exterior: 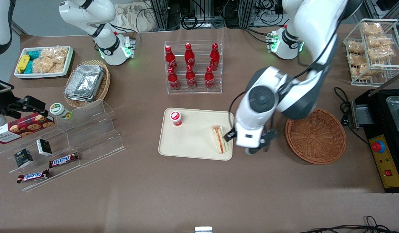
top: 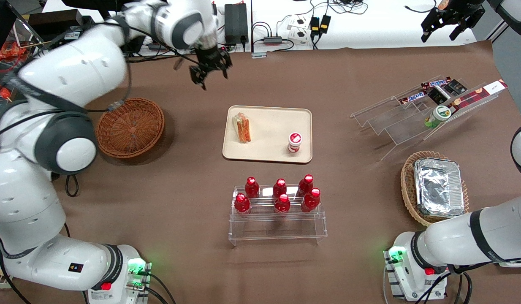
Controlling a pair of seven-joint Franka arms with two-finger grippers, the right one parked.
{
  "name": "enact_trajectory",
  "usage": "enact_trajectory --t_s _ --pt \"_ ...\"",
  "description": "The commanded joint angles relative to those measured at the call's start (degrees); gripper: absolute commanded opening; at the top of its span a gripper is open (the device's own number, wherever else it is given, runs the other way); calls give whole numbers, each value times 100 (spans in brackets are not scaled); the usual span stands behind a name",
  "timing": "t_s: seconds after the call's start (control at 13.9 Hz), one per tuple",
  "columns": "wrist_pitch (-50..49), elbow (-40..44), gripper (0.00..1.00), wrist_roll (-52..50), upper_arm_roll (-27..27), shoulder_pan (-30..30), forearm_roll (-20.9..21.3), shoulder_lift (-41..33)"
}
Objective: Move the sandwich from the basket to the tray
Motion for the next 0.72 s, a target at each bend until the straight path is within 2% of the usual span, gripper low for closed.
enact_trajectory --t_s 0.0,0.29,0.43,0.65 --pt "-196 -400 100 419 -11 392 93 -655" --pt "-416 -1023 100 1692 -28 1165 -20 -1578" --pt "-399 -1410 100 2500 85 1272 -99 -2009" --pt "-486 -1771 100 3852 1225 983 -687 -2519"
